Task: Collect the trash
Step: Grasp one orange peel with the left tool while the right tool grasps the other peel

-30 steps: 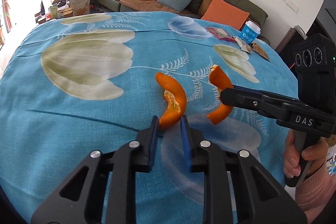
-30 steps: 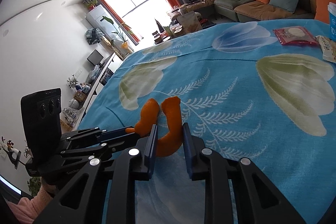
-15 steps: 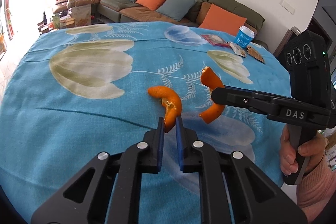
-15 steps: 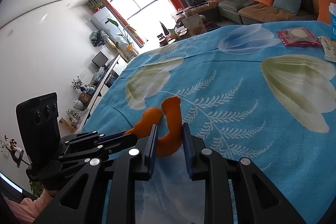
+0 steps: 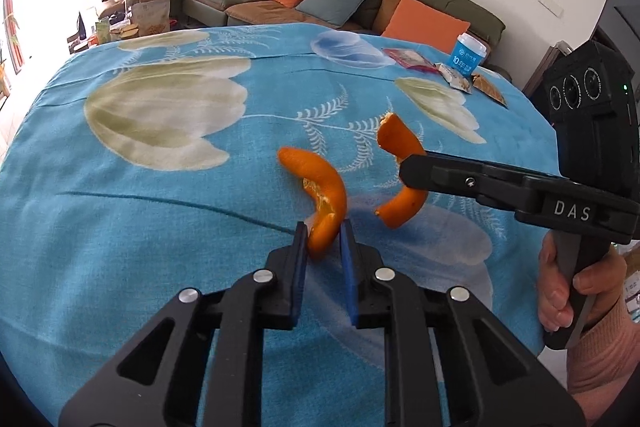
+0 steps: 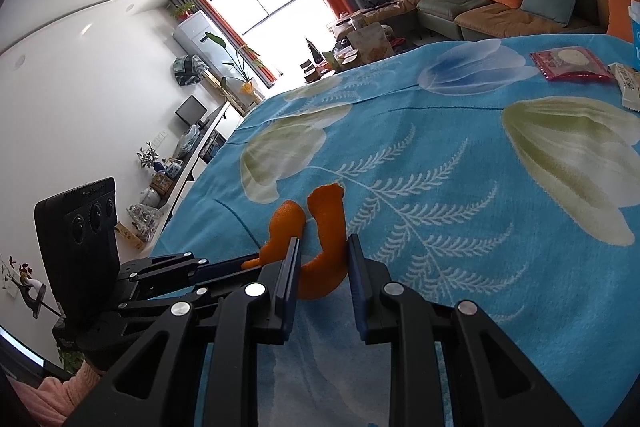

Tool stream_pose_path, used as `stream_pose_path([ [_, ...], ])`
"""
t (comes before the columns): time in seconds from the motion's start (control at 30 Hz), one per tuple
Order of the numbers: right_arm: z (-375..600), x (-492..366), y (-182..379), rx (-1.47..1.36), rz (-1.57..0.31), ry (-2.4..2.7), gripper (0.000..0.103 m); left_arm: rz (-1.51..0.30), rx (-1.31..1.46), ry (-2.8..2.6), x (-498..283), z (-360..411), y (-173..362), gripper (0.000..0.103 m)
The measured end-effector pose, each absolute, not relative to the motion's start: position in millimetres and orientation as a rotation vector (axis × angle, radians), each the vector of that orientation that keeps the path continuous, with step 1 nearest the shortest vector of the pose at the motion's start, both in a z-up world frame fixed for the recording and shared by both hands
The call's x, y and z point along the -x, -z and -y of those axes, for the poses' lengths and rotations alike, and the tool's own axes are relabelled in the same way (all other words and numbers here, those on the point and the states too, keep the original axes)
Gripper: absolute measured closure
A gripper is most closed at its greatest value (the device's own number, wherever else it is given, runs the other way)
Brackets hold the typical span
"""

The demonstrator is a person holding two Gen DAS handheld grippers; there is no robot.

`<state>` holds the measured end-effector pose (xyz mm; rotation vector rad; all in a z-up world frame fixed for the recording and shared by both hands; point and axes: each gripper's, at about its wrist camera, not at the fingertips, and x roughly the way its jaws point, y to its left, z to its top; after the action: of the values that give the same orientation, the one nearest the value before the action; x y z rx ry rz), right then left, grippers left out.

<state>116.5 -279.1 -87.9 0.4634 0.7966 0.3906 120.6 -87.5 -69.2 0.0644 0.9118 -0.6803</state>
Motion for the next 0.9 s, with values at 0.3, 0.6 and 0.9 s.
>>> stream_pose_path([
  [0.3, 274.9, -112.7, 84.1, -0.462, -0.785, -0.406, 0.082, -0.841, -0.076, 0.662, -104.5, 82.0, 56.7, 0.093],
  [0.6, 264.6, -111.3, 75.6, -0.448, -0.763, -0.437, 0.082, -0.796, -0.041, 0.621, -90.6, 60.0, 43.0, 0.094],
  [0.9, 249.8, -109.7, 70.9, -0.438, -0.755, -0.479, 0.082, -0.768, -0.011, 0.579, -81.0, 36.3, 33.3, 0.094],
])
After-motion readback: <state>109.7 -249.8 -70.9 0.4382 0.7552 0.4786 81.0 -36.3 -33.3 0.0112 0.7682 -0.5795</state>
